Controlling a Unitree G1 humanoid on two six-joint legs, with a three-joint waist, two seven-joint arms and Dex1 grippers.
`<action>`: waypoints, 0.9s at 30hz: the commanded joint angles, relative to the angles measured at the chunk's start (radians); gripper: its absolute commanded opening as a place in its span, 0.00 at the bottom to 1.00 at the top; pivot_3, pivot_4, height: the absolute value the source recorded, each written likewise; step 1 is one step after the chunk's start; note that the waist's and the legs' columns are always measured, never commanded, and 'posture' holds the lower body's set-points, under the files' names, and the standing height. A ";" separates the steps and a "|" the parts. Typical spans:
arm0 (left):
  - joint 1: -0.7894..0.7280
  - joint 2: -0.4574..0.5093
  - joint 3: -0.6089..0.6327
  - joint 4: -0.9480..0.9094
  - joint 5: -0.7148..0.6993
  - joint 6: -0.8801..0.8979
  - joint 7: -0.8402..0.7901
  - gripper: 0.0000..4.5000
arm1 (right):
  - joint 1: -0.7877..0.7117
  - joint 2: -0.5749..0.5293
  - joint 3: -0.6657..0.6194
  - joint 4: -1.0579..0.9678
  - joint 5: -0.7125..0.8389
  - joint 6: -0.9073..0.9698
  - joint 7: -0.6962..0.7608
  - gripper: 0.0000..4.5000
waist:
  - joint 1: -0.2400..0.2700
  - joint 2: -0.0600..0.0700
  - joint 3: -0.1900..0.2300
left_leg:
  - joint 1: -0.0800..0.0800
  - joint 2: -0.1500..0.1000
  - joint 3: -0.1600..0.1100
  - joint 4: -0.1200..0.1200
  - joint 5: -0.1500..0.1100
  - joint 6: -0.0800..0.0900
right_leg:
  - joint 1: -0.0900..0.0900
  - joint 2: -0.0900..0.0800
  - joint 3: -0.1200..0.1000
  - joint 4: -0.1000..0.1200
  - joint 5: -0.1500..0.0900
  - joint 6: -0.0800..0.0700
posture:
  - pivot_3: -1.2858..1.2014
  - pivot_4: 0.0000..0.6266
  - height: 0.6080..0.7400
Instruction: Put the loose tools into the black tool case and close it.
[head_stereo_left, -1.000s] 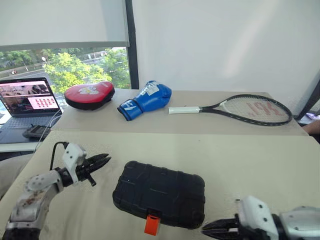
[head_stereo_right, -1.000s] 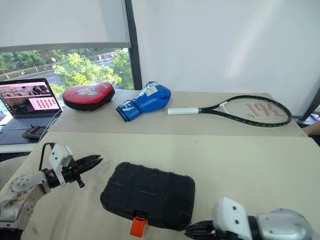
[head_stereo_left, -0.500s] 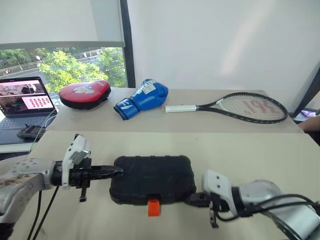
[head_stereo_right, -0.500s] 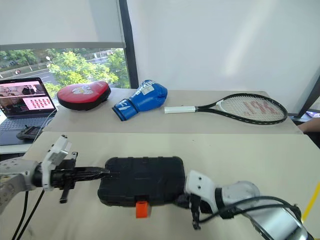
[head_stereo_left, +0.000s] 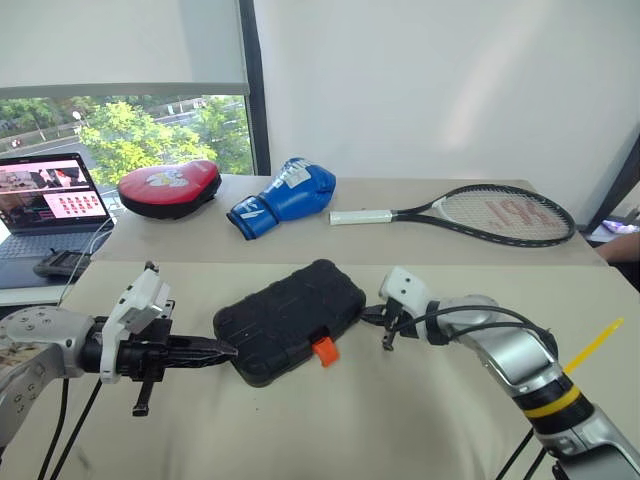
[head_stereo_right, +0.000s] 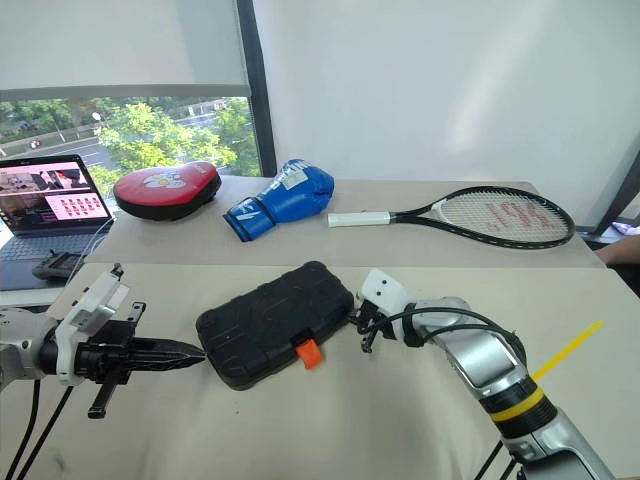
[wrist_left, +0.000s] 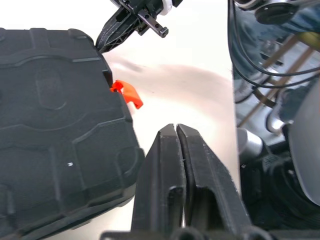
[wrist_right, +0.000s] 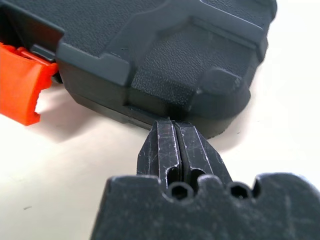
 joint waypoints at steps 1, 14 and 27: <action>-0.042 -0.016 -0.016 -0.010 0.014 -0.016 0.025 0.34 | 0.074 -0.090 -0.161 -0.167 0.158 0.136 0.094 0.13 | 0.009 0.002 0.001 | -0.001 0.000 0.000 0.000 0.000 0.000 | -0.001 -0.001 0.000 0.000 0.000 0.000 | 0.52 0.24 1.00; -0.172 -0.091 -0.211 0.078 0.149 -0.088 0.004 0.75 | 0.216 0.106 -0.132 -0.494 0.240 0.458 -0.238 0.57 | 0.001 0.002 0.001 | -0.001 -0.002 0.000 -0.001 -0.006 0.005 | -0.001 -0.003 0.000 0.000 -0.002 0.003 | 0.52 0.24 1.00; -0.182 -0.131 -0.306 0.155 0.263 -0.180 -0.042 0.75 | 0.189 0.250 -0.085 -0.498 0.258 0.570 -0.349 0.57 | 0.001 0.002 0.001 | -0.002 -0.002 0.000 -0.001 -0.004 0.003 | -0.002 -0.002 -0.001 -0.001 -0.002 0.003 | 0.52 0.24 1.00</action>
